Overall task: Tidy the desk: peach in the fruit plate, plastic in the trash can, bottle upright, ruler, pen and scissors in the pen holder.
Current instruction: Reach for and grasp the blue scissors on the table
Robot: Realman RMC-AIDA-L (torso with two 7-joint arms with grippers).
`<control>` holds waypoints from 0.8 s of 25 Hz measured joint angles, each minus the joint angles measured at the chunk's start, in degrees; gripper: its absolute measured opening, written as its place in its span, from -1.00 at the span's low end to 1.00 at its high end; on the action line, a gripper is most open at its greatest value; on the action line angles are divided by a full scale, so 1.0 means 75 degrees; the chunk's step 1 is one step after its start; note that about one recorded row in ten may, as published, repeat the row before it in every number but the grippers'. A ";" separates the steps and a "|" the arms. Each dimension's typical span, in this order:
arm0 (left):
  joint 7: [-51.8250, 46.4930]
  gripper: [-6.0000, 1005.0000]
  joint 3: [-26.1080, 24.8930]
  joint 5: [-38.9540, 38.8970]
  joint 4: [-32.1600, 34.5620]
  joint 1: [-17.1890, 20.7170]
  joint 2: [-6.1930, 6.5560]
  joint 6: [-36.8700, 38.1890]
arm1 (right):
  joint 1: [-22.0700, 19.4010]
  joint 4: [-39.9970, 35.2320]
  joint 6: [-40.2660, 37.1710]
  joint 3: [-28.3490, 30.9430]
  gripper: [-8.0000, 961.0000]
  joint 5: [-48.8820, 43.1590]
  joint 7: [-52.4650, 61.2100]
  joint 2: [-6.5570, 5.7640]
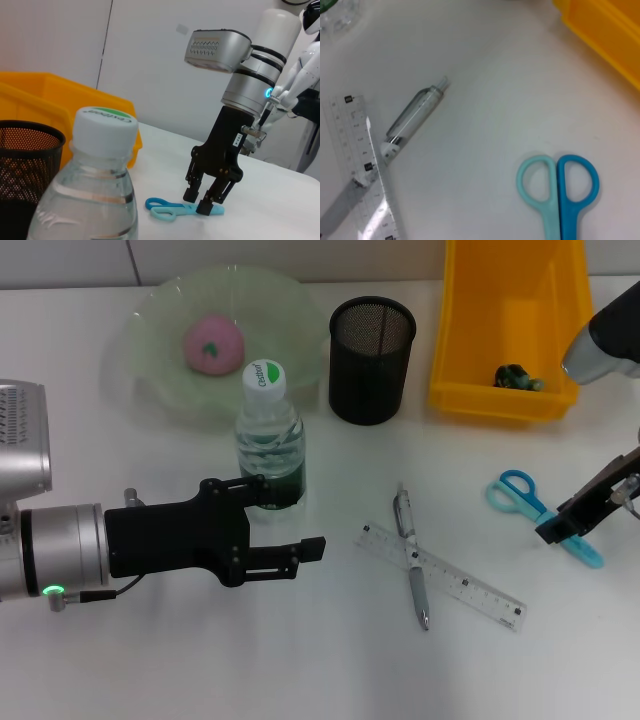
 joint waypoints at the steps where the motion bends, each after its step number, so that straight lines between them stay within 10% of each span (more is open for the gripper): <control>1: 0.0000 0.53 0.0000 0.0000 0.0000 -0.0001 0.0000 0.0001 | 0.0022 0.0026 0.0001 -0.0009 -0.10 -0.0045 0.0000 0.0000; 20: 0.0000 0.53 -0.0022 0.0001 0.0000 -0.0001 0.0000 0.0000 | 0.0197 0.0355 0.0119 -0.0187 -0.27 -0.0235 0.0037 0.0000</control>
